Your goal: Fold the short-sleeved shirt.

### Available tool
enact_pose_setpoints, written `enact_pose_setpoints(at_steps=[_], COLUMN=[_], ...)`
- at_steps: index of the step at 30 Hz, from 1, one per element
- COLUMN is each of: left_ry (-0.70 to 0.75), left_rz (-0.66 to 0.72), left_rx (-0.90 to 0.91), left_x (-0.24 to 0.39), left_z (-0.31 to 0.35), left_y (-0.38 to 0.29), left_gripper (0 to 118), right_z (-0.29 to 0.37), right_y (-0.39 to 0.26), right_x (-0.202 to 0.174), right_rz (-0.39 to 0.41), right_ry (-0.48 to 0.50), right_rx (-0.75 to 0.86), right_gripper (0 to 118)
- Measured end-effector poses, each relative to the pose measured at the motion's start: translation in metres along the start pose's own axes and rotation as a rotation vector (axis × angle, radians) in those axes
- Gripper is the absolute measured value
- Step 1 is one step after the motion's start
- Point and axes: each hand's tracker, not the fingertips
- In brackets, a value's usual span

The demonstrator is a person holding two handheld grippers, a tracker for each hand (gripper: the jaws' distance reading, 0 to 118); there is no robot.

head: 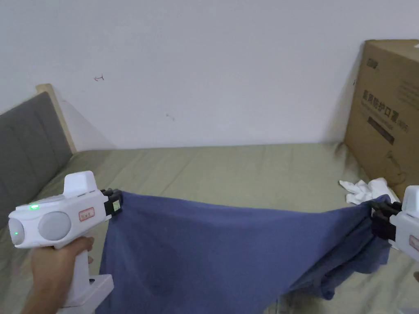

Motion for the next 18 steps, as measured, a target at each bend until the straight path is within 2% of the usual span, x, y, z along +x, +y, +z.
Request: enact_pose_setpoints(at_steps=[3, 7, 9, 14, 18], left_ry=[0.021, 0.032, 0.038, 0.059, 0.047], left_rz=[-0.002, 0.005, 0.001, -0.043, -0.024], left_rx=[0.085, 0.198, 0.24, 0.29, 0.326], left_x=[-0.004, -0.001, 0.002, 0.014, 0.019], left_z=[0.009, 0.019, 0.019, 0.014, 0.008], left_y=[0.047, 0.104, 0.129, 0.177, 0.2], left_gripper=[1, 1, 1, 1, 1], right_z=[-0.011, -0.025, -0.031, -0.04, -0.043], right_y=[0.049, 0.11, 0.136, 0.193, 0.219], right_x=[-0.01, -0.023, -0.025, -0.028, -0.025], right_rz=[0.005, 0.038, 0.03, 0.02, 0.037], right_ry=[0.021, 0.0, -0.006, -0.008, 0.005], right_rx=[0.106, 0.212, 0.259, 0.333, 0.361], right_gripper=[9, 9, 9, 9, 9])
